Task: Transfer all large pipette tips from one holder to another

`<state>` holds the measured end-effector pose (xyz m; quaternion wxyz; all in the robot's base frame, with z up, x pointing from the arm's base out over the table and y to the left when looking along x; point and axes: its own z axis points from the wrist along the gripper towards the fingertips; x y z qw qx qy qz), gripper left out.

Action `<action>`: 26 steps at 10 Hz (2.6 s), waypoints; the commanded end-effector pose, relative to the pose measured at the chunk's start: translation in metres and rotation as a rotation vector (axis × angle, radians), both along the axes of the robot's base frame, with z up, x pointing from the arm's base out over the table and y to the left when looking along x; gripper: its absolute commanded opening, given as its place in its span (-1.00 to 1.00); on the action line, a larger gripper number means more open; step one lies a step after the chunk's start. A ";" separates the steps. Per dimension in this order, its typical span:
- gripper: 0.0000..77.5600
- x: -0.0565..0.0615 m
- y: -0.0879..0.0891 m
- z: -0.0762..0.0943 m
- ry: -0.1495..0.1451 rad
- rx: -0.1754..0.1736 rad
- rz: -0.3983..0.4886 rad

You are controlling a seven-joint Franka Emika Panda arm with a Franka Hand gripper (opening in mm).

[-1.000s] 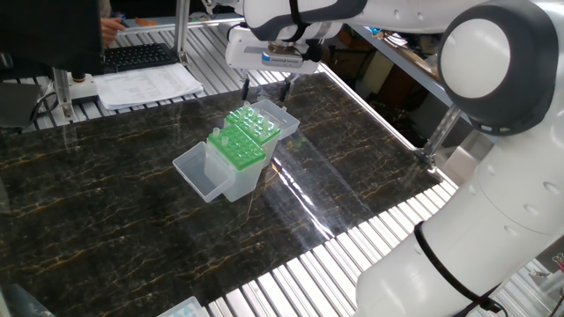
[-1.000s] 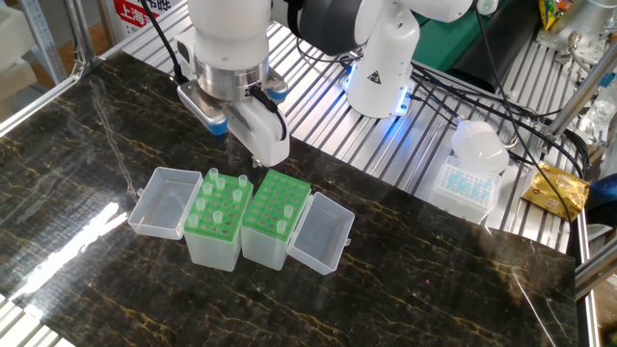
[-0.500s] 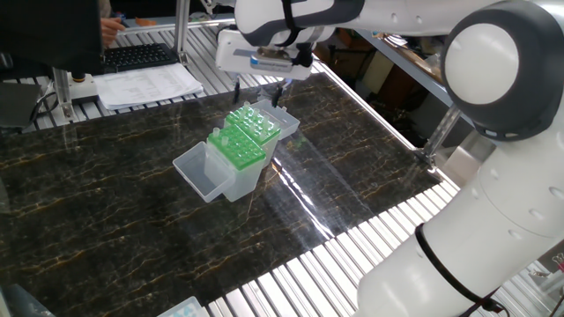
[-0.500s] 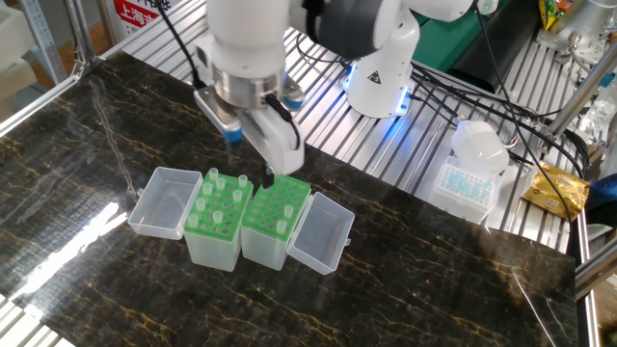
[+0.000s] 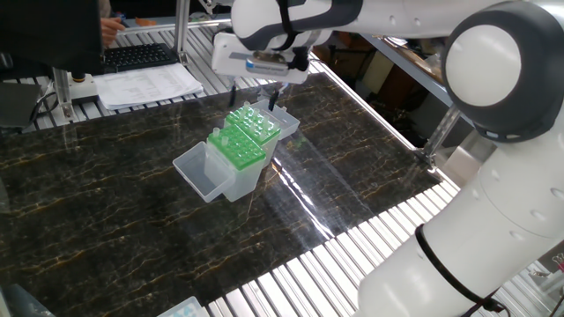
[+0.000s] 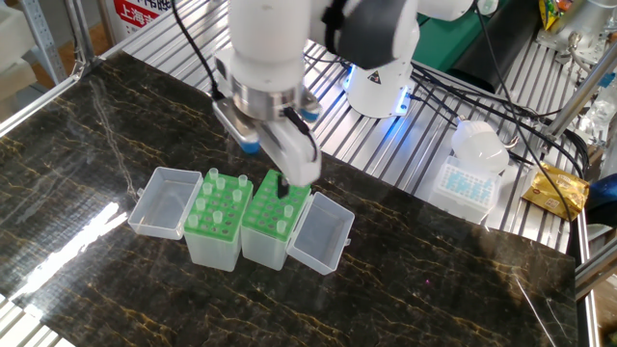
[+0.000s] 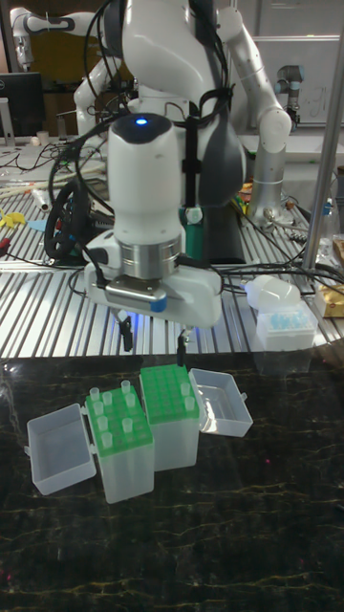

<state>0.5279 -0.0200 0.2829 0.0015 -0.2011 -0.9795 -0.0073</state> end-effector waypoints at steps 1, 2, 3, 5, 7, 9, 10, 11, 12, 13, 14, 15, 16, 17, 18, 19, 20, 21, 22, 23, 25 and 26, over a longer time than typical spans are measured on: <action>1.00 -0.005 0.031 -0.015 -0.013 0.002 -0.012; 1.00 -0.005 0.033 -0.017 -0.014 0.001 -0.012; 1.00 -0.005 0.034 -0.018 -0.015 0.003 -0.006; 1.00 -0.006 0.039 -0.022 -0.015 0.004 0.000; 1.00 -0.009 0.050 -0.030 -0.028 -0.004 -0.024; 1.00 -0.012 0.057 -0.035 -0.034 -0.010 -0.037; 1.00 -0.011 0.058 -0.037 -0.035 -0.012 -0.033; 1.00 -0.011 0.058 -0.038 -0.035 -0.012 -0.031; 1.00 -0.011 0.059 -0.040 -0.035 -0.011 -0.028; 1.00 -0.010 0.060 -0.043 -0.036 -0.013 -0.022; 1.00 -0.010 0.060 -0.044 -0.036 -0.015 -0.019; 1.00 -0.010 0.060 -0.049 -0.040 -0.020 -0.005; 1.00 -0.011 0.060 -0.052 -0.042 -0.018 -0.003; 1.00 -0.011 0.061 -0.053 -0.042 -0.018 -0.003; 1.00 -0.011 0.061 -0.058 -0.045 -0.017 0.000; 1.00 -0.011 0.061 -0.062 -0.050 -0.015 0.000; 1.00 -0.011 0.061 -0.064 -0.052 -0.015 0.000; 1.00 -0.011 0.061 -0.070 -0.062 -0.014 0.001; 1.00 -0.012 0.061 -0.070 -0.061 -0.014 -0.001; 1.00 -0.012 0.061 -0.071 -0.059 -0.011 -0.001; 1.00 -0.012 0.061 -0.077 -0.065 -0.010 -0.001; 1.00 -0.013 0.061 -0.079 -0.068 -0.011 -0.001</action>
